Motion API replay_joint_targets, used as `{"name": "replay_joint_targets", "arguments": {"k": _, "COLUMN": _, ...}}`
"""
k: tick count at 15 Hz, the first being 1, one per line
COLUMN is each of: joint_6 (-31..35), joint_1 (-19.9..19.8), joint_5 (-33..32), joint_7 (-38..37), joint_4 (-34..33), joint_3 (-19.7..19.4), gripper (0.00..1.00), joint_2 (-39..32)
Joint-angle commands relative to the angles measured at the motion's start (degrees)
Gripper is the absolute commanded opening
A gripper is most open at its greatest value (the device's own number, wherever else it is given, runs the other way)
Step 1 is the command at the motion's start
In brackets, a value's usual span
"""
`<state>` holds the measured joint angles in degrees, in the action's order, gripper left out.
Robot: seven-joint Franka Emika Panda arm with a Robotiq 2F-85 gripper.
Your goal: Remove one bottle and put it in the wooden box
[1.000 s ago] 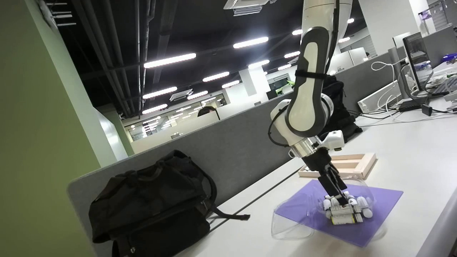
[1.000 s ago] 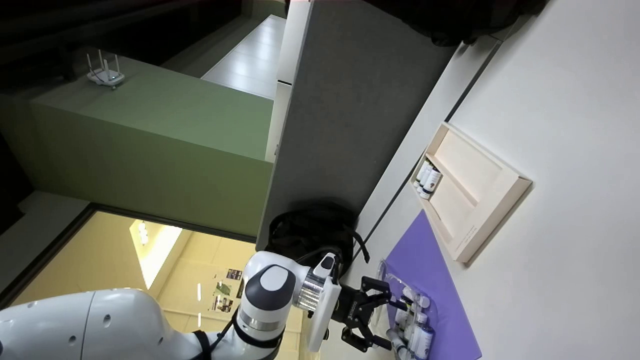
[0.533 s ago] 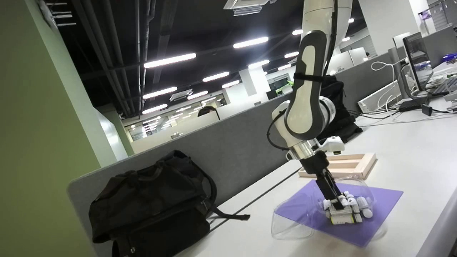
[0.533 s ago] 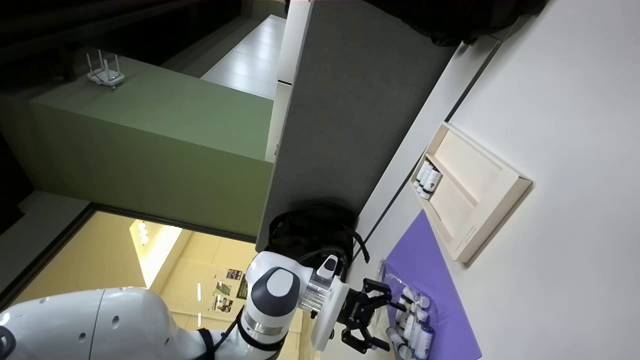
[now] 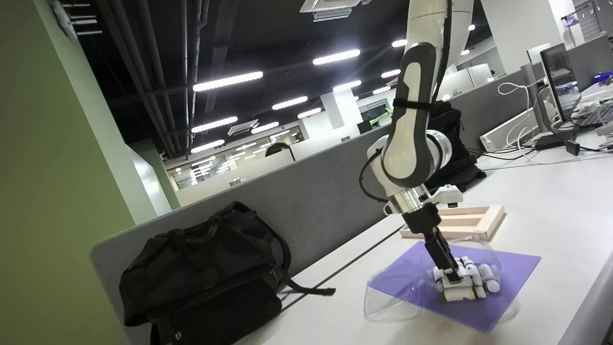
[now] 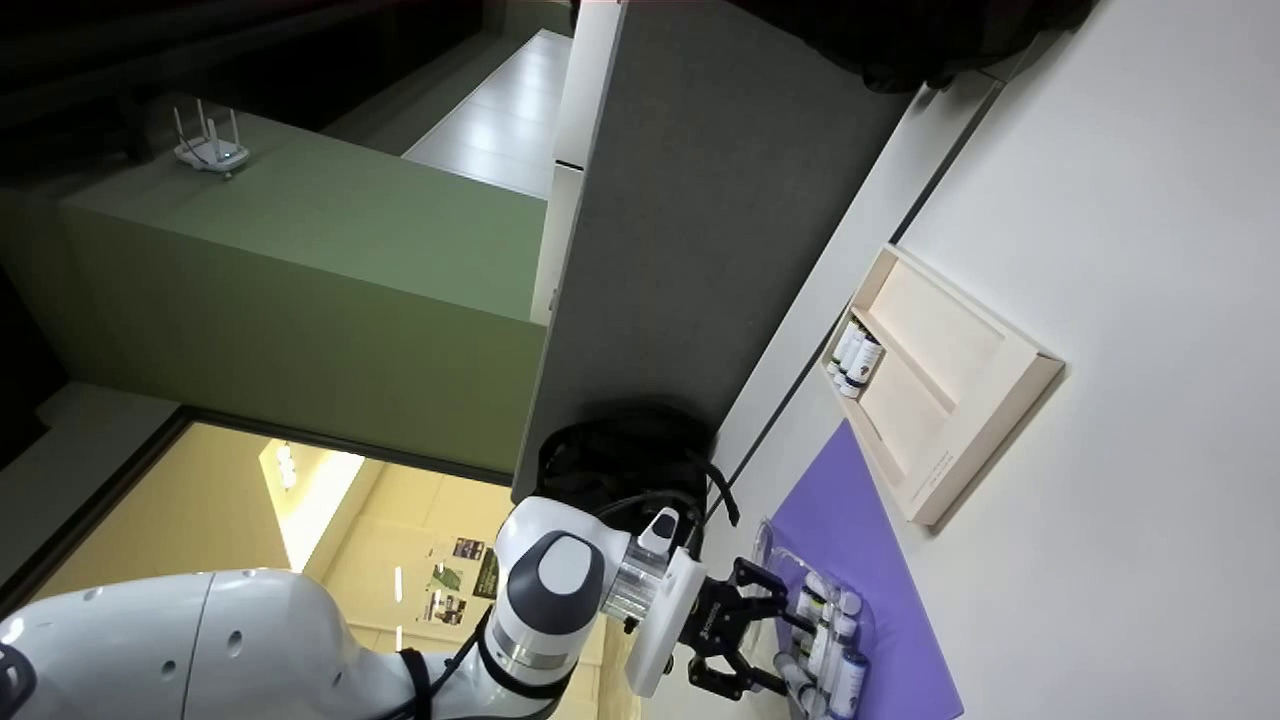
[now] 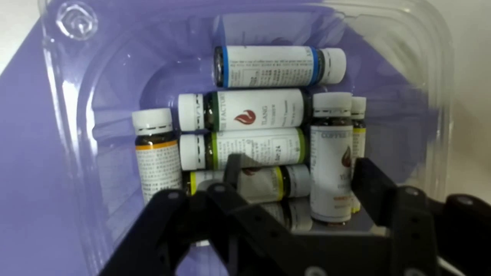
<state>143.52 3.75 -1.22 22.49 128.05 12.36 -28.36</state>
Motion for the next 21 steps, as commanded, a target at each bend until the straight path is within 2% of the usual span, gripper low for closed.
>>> {"name": "replay_joint_targets", "arguments": {"k": 1, "joint_6": 0.68, "joint_1": -0.81, "joint_5": 0.58, "joint_7": 0.32, "joint_4": 0.52, "joint_3": 0.51, "gripper": 0.49, "joint_2": 0.82}}
{"name": "replay_joint_targets", "arguments": {"k": 5, "joint_6": 0.69, "joint_1": -1.43, "joint_5": 2.08, "joint_7": 0.63, "joint_4": 0.96, "joint_3": 1.15, "gripper": 0.25, "joint_2": 1.63}}
{"name": "replay_joint_targets", "arguments": {"k": 8, "joint_6": 0.85, "joint_1": -2.02, "joint_5": 3.42, "joint_7": 0.86, "joint_4": 1.35, "joint_3": 1.31, "gripper": 0.11, "joint_2": 2.34}}
{"name": "replay_joint_targets", "arguments": {"k": 11, "joint_6": -0.04, "joint_1": -1.86, "joint_5": 3.48, "joint_7": -1.33, "joint_4": 1.43, "joint_3": 0.40, "gripper": 0.10, "joint_2": 3.45}}
{"name": "replay_joint_targets", "arguments": {"k": 15, "joint_6": 4.39, "joint_1": 0.97, "joint_5": -0.86, "joint_7": -10.52, "joint_4": 3.59, "joint_3": -4.95, "gripper": 0.10, "joint_2": 7.59}}
{"name": "replay_joint_targets", "arguments": {"k": 21, "joint_6": 5.01, "joint_1": 3.79, "joint_5": -9.44, "joint_7": -25.83, "joint_4": 8.06, "joint_3": -12.48, "gripper": 0.10, "joint_2": 14.94}}
